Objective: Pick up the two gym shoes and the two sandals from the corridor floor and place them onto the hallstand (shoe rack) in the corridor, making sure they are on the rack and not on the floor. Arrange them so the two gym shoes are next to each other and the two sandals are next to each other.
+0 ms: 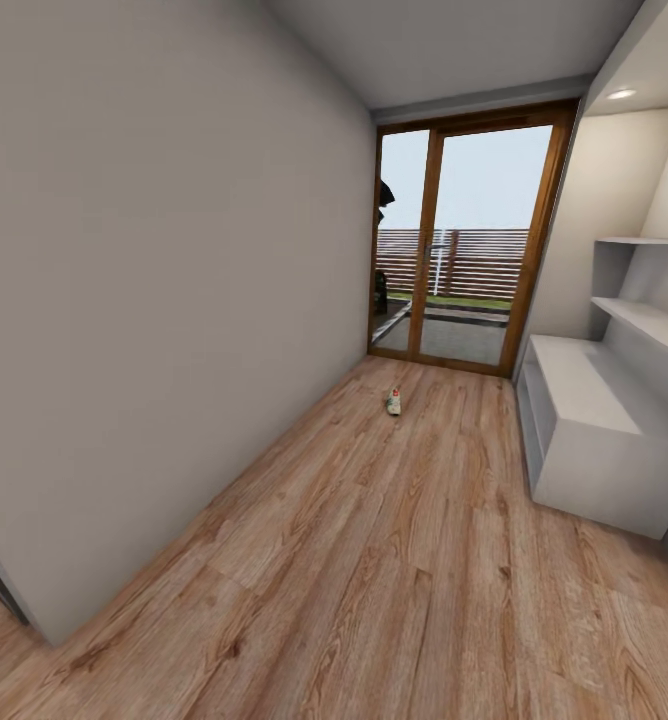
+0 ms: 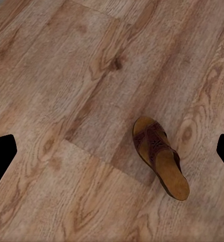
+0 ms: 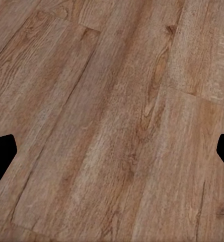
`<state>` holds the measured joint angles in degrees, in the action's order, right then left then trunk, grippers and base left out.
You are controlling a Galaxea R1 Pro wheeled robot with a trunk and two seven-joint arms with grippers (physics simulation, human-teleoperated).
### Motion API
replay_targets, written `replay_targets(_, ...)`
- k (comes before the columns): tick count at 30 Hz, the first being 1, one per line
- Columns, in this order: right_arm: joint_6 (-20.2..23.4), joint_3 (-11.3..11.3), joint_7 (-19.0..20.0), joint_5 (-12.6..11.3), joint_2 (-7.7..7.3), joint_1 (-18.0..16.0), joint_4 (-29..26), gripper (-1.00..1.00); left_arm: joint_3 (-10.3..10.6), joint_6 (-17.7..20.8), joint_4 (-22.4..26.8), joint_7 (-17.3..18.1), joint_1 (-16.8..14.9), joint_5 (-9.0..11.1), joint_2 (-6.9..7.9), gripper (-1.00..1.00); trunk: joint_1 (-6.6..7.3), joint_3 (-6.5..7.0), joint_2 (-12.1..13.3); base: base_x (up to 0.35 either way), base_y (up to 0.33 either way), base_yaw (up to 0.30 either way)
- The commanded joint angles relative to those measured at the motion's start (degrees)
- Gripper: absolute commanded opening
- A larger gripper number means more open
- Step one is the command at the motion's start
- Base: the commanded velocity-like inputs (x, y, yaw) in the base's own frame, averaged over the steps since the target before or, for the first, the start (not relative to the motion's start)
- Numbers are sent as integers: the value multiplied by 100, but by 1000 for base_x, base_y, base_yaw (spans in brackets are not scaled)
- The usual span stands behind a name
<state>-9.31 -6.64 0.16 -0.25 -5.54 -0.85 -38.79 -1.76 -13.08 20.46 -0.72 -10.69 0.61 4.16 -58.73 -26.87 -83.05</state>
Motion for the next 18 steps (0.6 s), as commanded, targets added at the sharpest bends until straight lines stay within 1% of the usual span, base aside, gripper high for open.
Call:
replay_targets(1, -18, -4, 2, -1, 1, -3, 3, 100, -3, -19, -5, -7, -3, 5, -1, 100, 0, -6, -3, 0, 0, 0)
replay_targets(14, -11, 28, 5, 28, 2, -5, -84, 100, -6, -3, -9, -8, -36, 5, 4, 100, 0, -6, -3, 0, 0, 0)
replay_targets(18, 3, 40, 0, 32, -11, -77, -414, 100, -2, 10, 14, -13, -98, 8, 5, 100, 0, -6, -3, 0, 0, 0)
